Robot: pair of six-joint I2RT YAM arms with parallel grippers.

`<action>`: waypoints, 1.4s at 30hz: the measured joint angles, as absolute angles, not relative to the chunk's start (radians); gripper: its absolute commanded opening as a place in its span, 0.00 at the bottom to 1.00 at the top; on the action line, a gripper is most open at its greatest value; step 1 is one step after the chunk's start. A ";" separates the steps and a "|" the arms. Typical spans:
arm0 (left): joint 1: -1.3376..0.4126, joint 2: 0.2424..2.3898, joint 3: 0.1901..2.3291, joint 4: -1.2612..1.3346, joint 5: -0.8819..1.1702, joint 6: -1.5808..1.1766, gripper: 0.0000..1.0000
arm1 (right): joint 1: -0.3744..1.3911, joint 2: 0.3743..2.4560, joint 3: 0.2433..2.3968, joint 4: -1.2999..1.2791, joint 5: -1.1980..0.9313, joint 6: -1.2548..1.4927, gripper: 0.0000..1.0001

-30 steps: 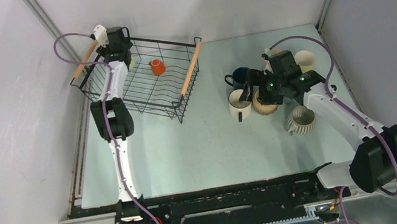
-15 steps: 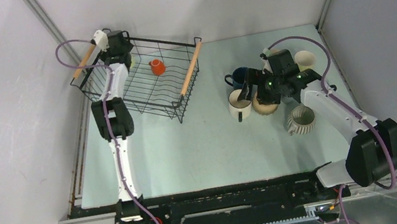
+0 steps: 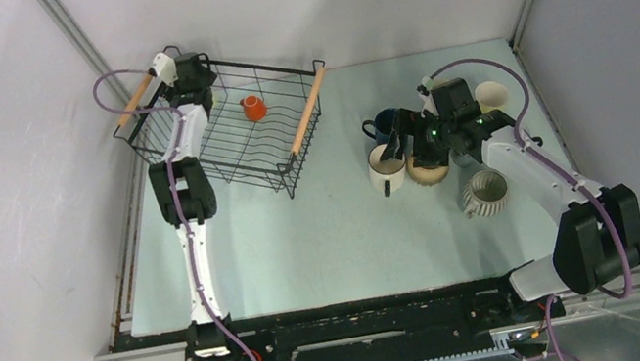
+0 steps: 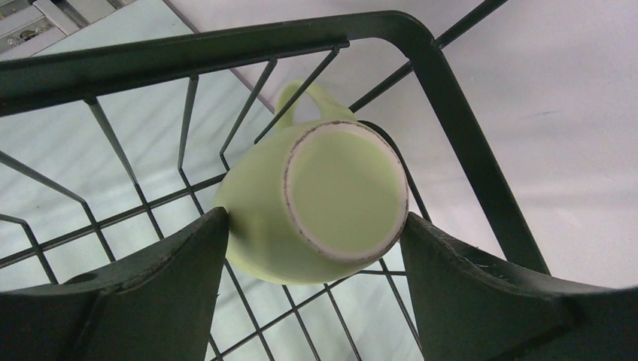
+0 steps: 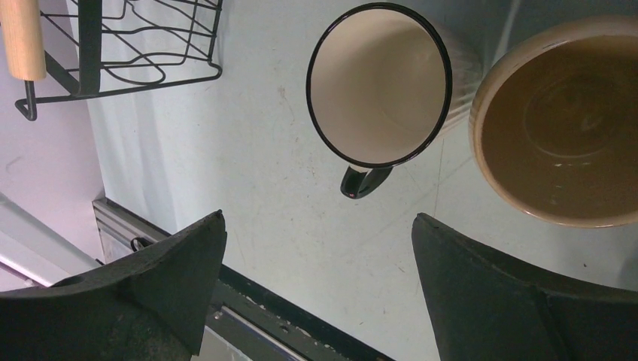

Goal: Unload the cups from the dish rack
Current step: Unload the cup from the dish rack.

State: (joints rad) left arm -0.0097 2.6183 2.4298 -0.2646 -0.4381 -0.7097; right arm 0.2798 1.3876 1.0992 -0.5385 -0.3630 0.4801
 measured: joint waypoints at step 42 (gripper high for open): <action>-0.043 2.334 2.143 -0.334 -0.487 -0.668 0.69 | 0.277 1.357 1.035 -0.526 -0.376 0.480 1.00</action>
State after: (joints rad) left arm -0.0429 2.3341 2.1429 -0.3340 -0.4866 -0.6682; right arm 0.2768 1.3567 1.0348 -0.5262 -0.3759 0.4801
